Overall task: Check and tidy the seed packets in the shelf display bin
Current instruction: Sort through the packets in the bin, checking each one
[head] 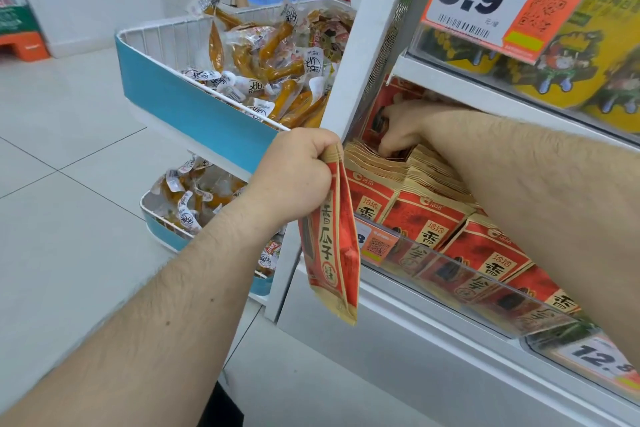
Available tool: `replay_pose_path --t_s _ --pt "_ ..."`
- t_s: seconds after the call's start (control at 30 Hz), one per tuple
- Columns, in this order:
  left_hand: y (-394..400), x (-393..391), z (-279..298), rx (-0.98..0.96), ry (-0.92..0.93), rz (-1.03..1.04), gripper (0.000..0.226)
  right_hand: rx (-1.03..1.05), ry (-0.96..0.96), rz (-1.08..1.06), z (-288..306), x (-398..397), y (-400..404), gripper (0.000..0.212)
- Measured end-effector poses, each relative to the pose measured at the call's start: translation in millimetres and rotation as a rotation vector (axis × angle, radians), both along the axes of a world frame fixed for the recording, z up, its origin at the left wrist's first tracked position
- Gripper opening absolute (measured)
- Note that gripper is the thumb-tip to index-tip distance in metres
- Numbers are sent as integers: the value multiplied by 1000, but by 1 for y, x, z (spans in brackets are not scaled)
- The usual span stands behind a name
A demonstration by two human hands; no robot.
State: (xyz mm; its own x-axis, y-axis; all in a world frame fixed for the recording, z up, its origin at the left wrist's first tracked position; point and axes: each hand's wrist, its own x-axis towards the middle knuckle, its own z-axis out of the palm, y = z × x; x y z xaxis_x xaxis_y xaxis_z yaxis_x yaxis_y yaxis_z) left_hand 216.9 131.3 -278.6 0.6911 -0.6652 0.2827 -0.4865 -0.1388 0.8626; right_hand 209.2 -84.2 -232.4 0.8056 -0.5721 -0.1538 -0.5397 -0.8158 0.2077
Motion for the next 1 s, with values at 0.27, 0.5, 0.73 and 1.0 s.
replay_pose_path --t_s 0.27,0.5,0.73,1.0 --pt "-2 -5 4 59 21 31 44 2 -166 0 0 -10 2 34" --pt "0 -7 8 61 24 62 42 62 -284 -5 2 -20 -2 37" --pt "2 -11 12 84 42 48 42 90 -311 29 3 -24 4 32" --pt "6 -13 14 95 44 40 43 39 -274 11 0 -22 9 30"
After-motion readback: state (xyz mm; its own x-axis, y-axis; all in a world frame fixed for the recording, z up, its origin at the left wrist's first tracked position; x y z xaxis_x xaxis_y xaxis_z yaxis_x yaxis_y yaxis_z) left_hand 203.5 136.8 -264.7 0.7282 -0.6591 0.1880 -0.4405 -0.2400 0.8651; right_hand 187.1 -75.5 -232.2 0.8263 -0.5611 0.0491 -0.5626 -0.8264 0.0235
